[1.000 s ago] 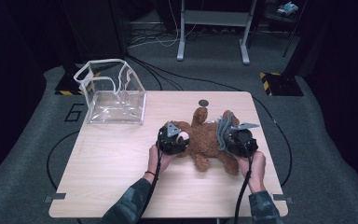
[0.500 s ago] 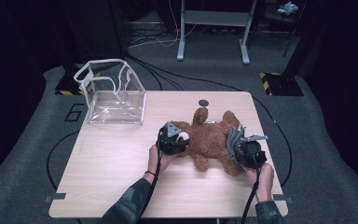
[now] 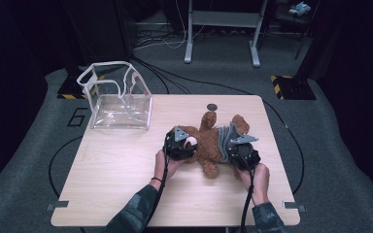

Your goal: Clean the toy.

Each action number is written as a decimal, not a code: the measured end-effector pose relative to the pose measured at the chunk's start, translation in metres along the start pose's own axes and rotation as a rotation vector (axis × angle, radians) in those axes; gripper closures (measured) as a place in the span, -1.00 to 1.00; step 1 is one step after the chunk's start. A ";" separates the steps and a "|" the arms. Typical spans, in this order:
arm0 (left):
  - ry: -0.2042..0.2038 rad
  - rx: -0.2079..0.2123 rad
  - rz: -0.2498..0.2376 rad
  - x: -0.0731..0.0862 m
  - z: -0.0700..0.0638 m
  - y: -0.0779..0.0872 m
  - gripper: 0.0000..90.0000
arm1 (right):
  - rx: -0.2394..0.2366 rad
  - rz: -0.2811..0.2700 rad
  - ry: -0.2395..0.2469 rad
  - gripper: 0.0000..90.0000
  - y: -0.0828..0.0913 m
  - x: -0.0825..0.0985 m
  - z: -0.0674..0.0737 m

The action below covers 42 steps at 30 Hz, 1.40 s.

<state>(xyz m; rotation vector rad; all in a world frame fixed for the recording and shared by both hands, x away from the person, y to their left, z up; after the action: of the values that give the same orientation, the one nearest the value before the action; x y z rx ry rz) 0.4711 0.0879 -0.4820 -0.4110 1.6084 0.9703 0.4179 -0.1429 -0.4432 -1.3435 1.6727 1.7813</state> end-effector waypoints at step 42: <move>-0.012 0.002 0.000 0.001 -0.001 0.001 -0.03 | -0.011 0.045 -0.076 0.62 0.010 0.051 -0.015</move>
<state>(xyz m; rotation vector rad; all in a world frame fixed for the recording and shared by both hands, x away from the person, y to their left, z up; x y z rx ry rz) 0.4697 0.0877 -0.4822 -0.4036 1.5987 0.9690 0.3905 -0.1764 -0.4765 -1.2366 1.6672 1.8454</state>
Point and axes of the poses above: each handheld gripper's, and its own axes: y roughly backward along the jaws, x roughly out of its underside, z roughly to its left, the point moved 1 cm from there along -y, roughly forward along the jaws, and after that the axes turned 11 degrees about -z, right-handed, at the moved point
